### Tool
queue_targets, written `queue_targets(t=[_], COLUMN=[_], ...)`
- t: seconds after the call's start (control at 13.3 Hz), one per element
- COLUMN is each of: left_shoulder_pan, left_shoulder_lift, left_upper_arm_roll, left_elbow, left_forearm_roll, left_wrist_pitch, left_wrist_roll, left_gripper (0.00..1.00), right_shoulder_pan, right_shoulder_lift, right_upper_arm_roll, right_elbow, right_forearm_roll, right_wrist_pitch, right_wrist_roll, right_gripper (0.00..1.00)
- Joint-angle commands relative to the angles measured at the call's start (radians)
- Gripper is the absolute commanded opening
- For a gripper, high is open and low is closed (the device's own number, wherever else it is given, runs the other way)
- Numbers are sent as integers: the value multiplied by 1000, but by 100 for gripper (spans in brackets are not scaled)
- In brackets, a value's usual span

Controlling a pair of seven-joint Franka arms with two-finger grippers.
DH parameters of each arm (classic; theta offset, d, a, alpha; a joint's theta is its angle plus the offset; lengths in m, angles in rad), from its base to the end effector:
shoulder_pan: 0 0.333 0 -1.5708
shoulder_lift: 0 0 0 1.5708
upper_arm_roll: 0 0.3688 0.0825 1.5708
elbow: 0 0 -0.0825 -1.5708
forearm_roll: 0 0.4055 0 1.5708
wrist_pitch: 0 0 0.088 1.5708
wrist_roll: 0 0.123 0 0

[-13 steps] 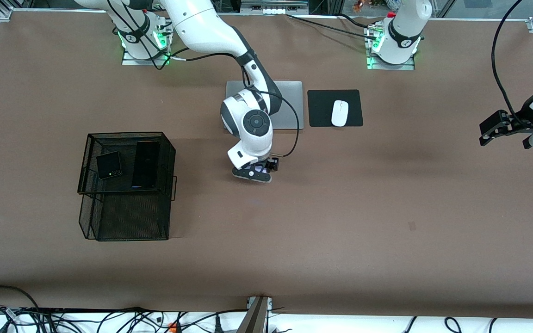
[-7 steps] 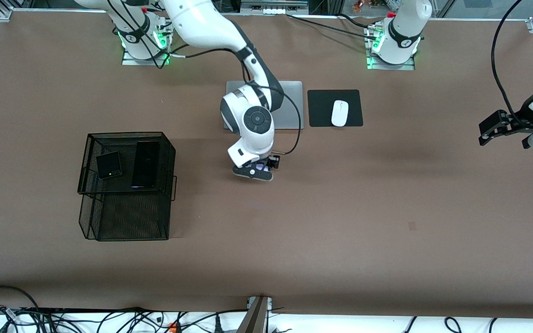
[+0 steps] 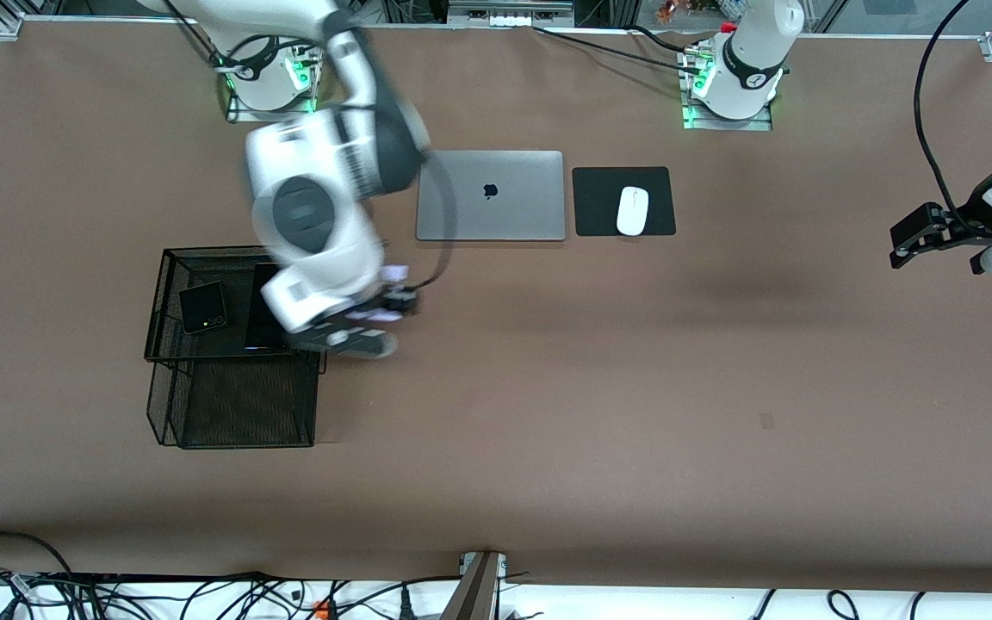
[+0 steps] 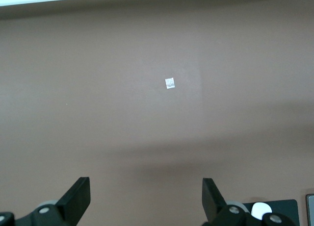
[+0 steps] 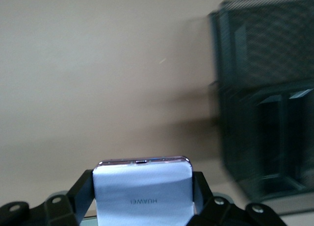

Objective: Place phones with both arms
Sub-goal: 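Lower the Huawei phone into the basket and open the right gripper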

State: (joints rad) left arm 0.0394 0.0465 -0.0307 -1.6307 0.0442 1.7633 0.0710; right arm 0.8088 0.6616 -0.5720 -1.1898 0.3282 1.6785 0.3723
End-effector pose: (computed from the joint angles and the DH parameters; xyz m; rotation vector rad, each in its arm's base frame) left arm 0.6097 0.0103 0.6217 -3.0913 0.1064 -0.1306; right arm 0.6923 0.3296 0.4526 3.0948 -0.1515 -0.1086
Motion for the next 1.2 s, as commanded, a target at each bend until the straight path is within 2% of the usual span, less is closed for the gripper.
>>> queue_targets(t=[0.0, 0.15, 0.38, 0.75, 0.9, 0.98, 1.05, 1.13], left_shoulder_pan=[0, 0, 0, 0, 0, 0, 0, 2], left_shoulder_lift=[9, 9, 9, 9, 9, 9, 9, 9], left_upper_arm_roll=[0, 0, 0, 0, 0, 0, 0, 0], left_elbow=[28, 28, 28, 28, 28, 28, 28, 28], left_forearm_roll=[-21, -21, -21, -21, -23, -23, -23, -23], left_wrist_pitch=[-24, -24, -24, -24, -24, -24, -24, -24], left_wrist_roll=[15, 13, 13, 13, 12, 12, 13, 13], left_gripper=[100, 100, 100, 100, 100, 100, 100, 100], right_shoulder_pan=[-143, -224, -279, -301, -307, -309, -316, -319], right_shoulder_lift=[0, 13, 90, 176, 213, 228, 240, 248], right_upper_arm_roll=[21, 20, 20, 24, 26, 26, 26, 26], right_elbow=[19, 19, 7, -68, -70, -70, -70, -68], right_forearm_roll=[9, 9, 8, 20, 63, 90, 115, 123], right_wrist_pitch=[-23, 13, 157, 392, 415, 417, 422, 426], right_wrist_roll=[-206, -336, -441, -487, -490, -498, -501, -500], right_gripper=[4, 4, 4, 5, 6, 16, 46, 94])
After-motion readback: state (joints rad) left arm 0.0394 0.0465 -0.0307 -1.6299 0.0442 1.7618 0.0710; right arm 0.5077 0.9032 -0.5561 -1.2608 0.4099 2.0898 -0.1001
